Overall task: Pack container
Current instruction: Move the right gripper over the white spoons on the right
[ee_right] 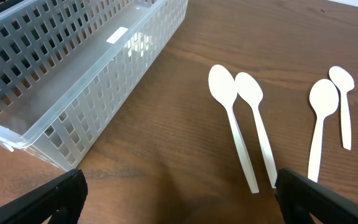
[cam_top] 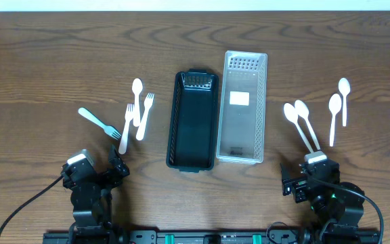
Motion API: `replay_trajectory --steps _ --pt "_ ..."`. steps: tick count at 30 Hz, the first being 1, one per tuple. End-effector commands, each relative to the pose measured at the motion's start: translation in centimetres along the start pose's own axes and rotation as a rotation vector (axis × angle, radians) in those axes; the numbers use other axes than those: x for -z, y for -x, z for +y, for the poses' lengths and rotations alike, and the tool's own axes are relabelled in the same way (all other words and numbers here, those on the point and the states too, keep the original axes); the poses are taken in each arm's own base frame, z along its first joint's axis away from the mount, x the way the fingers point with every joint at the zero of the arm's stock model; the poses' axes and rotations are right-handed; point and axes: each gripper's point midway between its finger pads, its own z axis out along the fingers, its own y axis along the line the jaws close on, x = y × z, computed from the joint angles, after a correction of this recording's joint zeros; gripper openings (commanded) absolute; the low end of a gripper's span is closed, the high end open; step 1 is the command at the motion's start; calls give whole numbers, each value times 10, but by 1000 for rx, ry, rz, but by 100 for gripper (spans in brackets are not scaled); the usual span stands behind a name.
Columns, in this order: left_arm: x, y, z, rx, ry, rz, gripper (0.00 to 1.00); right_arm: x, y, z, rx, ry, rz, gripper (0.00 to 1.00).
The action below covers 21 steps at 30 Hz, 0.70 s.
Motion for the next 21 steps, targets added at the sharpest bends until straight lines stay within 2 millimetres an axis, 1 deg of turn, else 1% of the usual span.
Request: replay_trajectory --steps 1,14,15,18,20,21 --pt "-3 -7 4 8 15 10 98 0 0 1 7 2 -4 99" --pt "-3 -7 4 8 14 10 98 0 0 1 7 3 -5 99" --pt "-3 -7 4 8 14 11 98 0 1 3 -2 16 -9 99" --pt "-3 -7 0 10 -9 14 98 1 11 15 -117 91 -51 99" --pt "-2 -9 -11 11 -71 32 98 3 21 22 -213 146 -85 99" --pt "0 -9 -18 12 -107 38 98 5 30 25 -246 170 -113 99"
